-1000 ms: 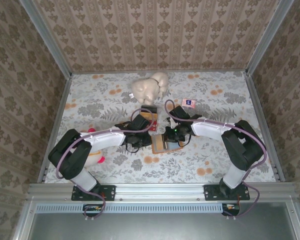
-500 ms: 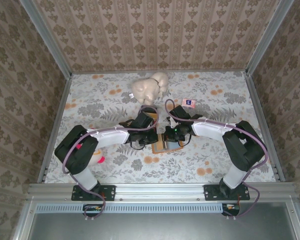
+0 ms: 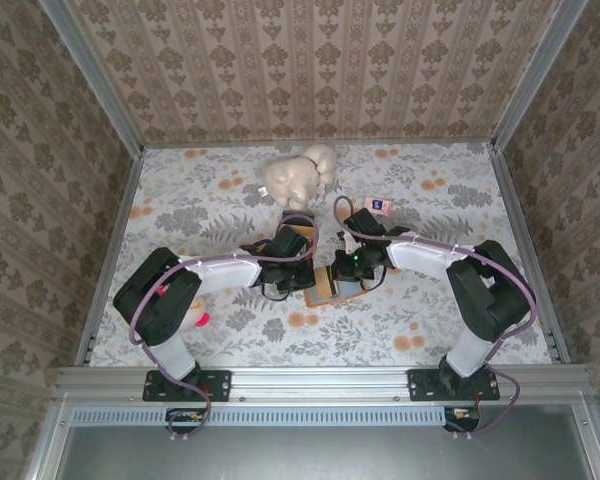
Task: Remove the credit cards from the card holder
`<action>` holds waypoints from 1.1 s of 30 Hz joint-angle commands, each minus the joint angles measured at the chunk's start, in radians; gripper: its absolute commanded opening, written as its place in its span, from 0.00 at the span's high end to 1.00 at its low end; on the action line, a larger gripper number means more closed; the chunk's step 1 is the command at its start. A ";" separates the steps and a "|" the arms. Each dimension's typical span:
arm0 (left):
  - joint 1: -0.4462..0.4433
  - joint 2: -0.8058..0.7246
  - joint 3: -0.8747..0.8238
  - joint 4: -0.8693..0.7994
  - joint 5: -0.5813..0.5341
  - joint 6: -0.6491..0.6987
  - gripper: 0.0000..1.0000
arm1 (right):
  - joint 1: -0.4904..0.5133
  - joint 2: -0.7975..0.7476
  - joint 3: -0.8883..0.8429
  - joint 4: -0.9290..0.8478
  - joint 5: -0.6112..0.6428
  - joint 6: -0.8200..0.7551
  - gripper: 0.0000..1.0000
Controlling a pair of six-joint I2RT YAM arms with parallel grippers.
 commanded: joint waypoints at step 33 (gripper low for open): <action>0.000 0.009 -0.019 -0.105 -0.033 0.004 0.94 | -0.089 -0.084 -0.124 0.050 -0.101 -0.019 0.98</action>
